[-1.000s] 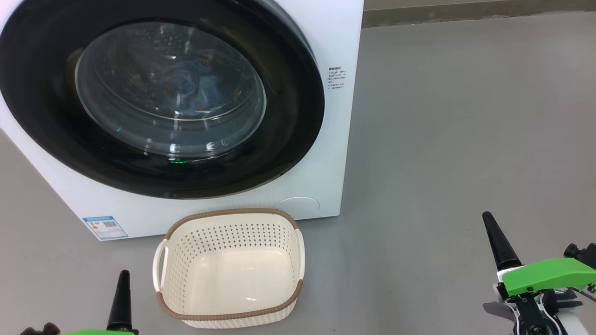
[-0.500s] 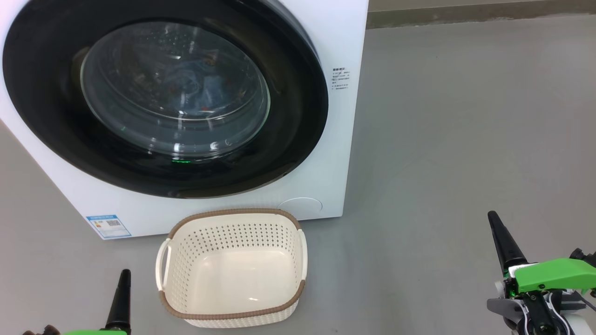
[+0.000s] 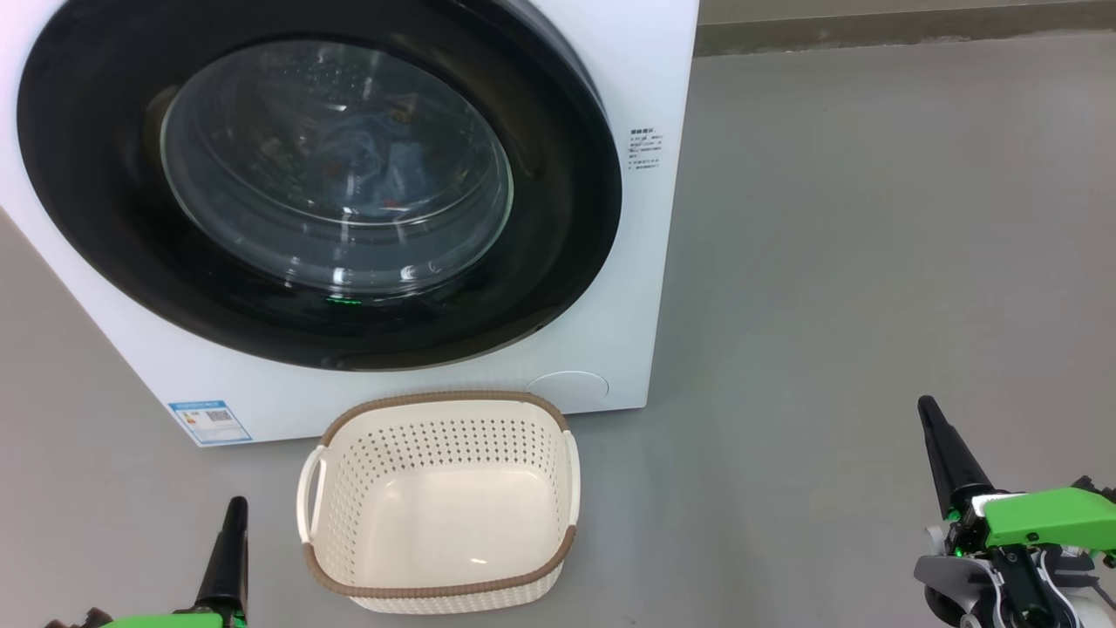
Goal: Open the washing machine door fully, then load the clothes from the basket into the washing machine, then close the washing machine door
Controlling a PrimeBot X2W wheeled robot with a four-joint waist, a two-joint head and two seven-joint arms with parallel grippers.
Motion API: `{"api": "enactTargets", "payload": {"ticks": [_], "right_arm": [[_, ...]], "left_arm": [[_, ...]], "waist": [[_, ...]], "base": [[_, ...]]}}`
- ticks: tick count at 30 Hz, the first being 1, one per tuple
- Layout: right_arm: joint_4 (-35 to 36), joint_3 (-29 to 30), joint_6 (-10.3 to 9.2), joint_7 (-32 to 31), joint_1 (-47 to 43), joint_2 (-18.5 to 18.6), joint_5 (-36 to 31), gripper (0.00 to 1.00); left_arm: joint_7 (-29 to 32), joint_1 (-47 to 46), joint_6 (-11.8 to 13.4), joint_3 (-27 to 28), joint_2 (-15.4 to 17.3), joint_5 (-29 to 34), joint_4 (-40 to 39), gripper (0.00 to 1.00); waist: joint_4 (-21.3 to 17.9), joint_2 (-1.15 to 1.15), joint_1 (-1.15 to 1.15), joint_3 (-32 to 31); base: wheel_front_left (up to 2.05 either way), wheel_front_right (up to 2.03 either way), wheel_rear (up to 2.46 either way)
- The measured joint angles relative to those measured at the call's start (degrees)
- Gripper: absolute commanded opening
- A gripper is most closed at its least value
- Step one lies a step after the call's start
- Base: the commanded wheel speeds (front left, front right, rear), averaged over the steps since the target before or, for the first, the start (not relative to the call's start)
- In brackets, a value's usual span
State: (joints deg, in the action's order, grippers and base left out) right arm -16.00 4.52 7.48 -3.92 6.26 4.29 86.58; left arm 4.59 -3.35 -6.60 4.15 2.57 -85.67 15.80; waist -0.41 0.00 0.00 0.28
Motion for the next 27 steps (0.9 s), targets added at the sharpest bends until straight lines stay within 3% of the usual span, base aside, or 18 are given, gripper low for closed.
{"api": "enactTargets", "payload": {"ticks": [11,27], "right_arm": [[0.3,2.2,-0.09,-1.7,-1.0,-1.2,5.4,0.0],[0.3,2.7,-0.1,-1.9,-1.0,-1.5,5.7,0.0]], "left_arm": [[1.5,-0.4,-0.4,0.5,-0.1,-5.7,0.0,0.0],[1.5,-0.4,-0.4,0.5,-0.2,-6.0,0.0,0.0]], "waist": [[0.4,0.0,0.0,-0.1],[0.4,0.0,0.0,-0.1]], "base": [[0.0,0.0,0.0],[0.0,0.0,0.0]]}}
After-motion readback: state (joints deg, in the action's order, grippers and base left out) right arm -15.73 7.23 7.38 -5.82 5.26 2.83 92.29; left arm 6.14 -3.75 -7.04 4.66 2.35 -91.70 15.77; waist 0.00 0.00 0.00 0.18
